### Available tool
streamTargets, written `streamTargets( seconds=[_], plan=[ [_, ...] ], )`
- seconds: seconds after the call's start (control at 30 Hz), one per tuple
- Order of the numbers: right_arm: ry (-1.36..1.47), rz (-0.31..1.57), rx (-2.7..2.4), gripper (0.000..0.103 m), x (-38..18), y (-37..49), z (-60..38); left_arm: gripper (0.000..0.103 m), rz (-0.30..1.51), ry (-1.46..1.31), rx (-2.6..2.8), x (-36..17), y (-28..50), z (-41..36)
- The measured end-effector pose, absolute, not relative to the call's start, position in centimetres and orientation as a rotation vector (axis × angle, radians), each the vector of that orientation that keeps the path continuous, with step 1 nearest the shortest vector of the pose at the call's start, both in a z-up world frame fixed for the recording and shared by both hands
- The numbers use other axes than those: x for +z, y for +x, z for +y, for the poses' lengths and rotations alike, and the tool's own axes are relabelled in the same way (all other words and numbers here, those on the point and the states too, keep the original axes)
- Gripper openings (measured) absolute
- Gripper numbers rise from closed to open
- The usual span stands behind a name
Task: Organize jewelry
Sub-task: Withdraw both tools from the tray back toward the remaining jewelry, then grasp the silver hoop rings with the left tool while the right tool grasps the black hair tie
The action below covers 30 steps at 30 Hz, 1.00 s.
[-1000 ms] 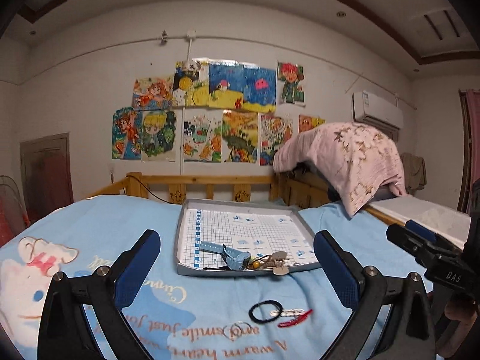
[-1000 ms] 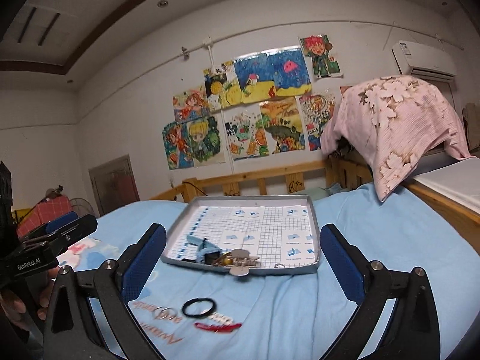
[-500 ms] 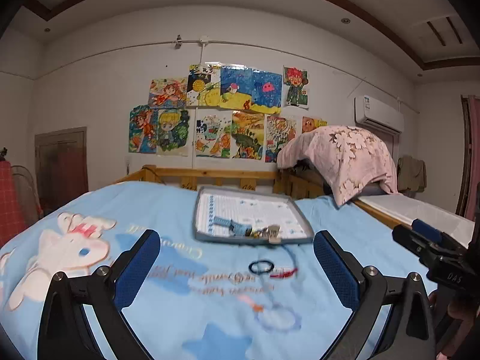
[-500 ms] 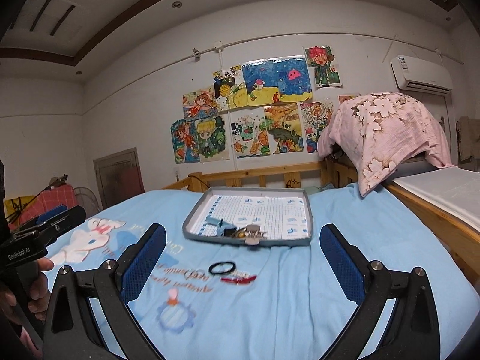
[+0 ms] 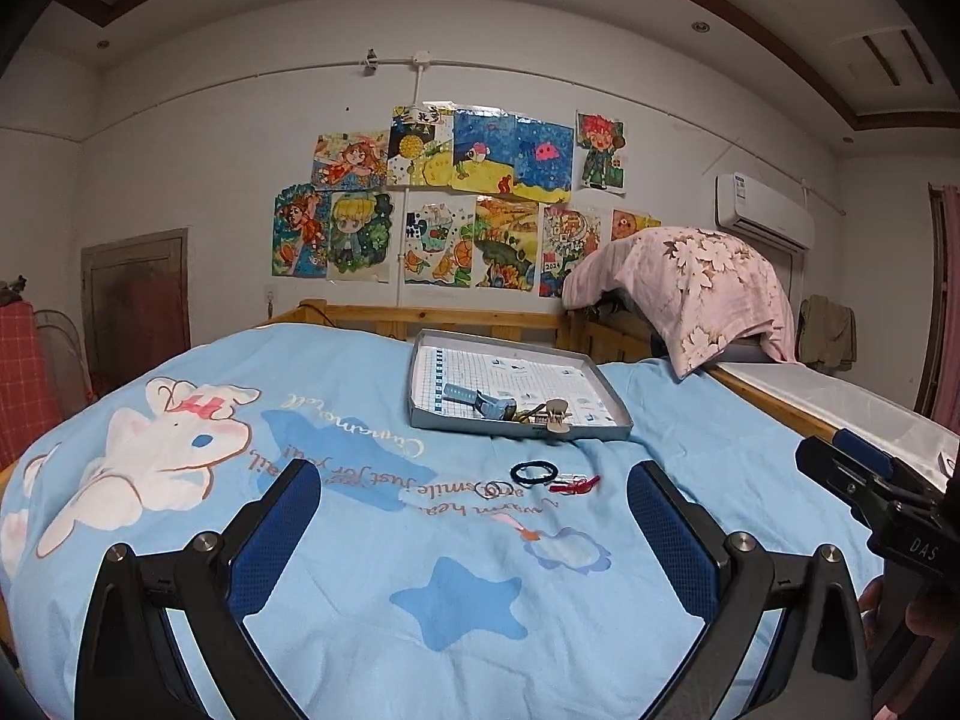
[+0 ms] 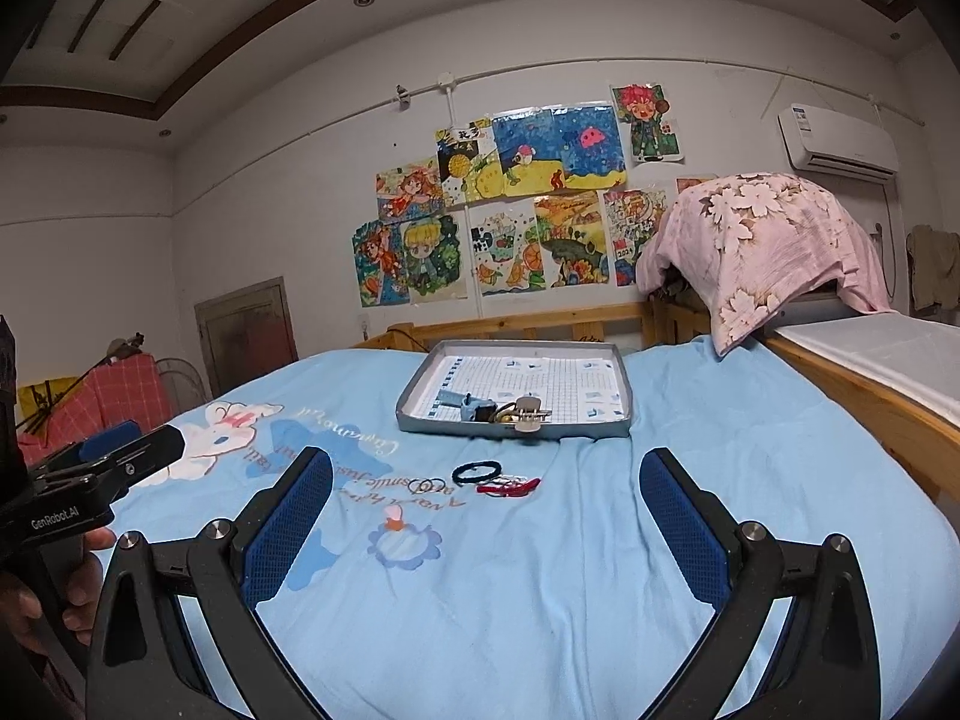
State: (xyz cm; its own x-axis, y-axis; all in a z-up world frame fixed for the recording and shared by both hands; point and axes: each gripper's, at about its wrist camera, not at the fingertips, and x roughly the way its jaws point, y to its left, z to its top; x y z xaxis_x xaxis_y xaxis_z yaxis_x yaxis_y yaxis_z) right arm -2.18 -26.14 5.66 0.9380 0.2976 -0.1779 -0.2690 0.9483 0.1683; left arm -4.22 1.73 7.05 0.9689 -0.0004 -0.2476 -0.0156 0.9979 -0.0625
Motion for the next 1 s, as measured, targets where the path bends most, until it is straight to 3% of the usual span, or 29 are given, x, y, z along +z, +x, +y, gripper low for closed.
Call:
streamTargets(
  seconds=[0.57, 1.0],
  plan=[
    [0.161, 0.187, 0.319, 0.101, 9.2, 10.2, -24.4, 0.103, 0.322, -0.102, 0.007, 8.3, 9.6, 4.5],
    [0.181, 0.268, 0.309, 0.101, 5.2, 22.0, -23.0, 0.103, 0.401, -0.11, 0.002, 4.6, 19.5, 5.6]
  ],
)
